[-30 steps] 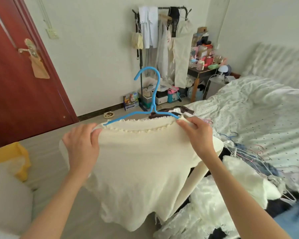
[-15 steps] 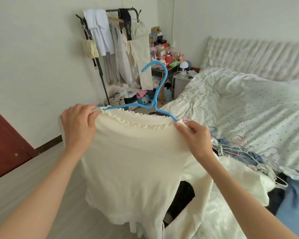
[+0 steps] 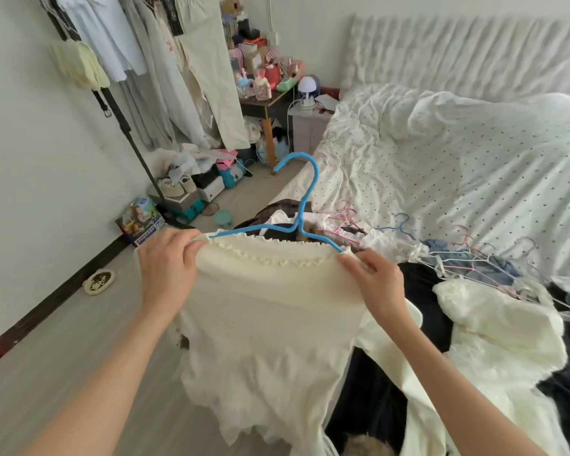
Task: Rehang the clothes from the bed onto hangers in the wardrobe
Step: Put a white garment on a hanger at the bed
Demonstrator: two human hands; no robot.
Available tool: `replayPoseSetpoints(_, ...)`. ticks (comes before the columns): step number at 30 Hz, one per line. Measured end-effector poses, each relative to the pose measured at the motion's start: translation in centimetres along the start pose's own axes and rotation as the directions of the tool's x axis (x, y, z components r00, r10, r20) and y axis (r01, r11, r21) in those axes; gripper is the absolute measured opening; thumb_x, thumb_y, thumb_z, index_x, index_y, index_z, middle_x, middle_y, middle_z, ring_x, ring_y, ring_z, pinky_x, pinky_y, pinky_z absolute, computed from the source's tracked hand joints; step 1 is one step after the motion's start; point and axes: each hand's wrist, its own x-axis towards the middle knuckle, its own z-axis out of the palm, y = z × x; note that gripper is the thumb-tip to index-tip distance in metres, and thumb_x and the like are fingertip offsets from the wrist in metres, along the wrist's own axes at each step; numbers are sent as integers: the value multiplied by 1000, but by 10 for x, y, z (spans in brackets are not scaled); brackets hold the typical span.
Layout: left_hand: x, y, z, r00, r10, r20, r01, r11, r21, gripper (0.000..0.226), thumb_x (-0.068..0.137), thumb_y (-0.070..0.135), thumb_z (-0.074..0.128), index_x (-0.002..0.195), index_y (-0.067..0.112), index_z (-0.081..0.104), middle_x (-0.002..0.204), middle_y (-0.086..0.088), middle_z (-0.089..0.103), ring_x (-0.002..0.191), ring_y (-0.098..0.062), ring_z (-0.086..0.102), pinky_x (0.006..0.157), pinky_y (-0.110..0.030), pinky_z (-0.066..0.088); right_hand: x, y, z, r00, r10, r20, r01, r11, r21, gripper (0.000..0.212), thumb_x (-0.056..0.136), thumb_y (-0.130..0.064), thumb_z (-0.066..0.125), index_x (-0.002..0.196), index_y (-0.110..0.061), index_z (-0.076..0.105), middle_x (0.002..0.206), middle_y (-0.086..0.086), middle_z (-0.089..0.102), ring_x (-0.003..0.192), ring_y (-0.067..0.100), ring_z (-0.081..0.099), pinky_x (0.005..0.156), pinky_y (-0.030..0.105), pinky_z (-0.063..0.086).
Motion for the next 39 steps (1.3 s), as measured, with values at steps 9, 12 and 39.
replayPoseSetpoints(9,72,-8,136,971,77,225,-79,997,1,14,91,17,57,99,13,67,87,-7,61,83,-30,55,75,-42,38,106,63,32,992,89,-90,-98,991,-96,15,86,-32,64,80,-18,61,64,-2,54,64,17,48,59,31,33)
replayPoseSetpoints(12,91,-22,201,922,102,373,-120,992,27,13,91,19,56,97,13,66,85,-8,61,77,-31,56,70,-44,43,143,102,51,982,175,-69,-182,976,-118,7,87,-26,62,88,-19,64,79,4,60,77,20,52,67,31,36)
replayPoseSetpoints(39,132,-53,443,598,205,775,-302,953,-18,31,90,19,54,119,9,59,111,-14,60,100,-36,56,75,-45,47,267,279,126,956,160,-245,-277,759,-589,30,84,-14,65,113,-9,63,105,13,64,99,37,55,85,44,38)
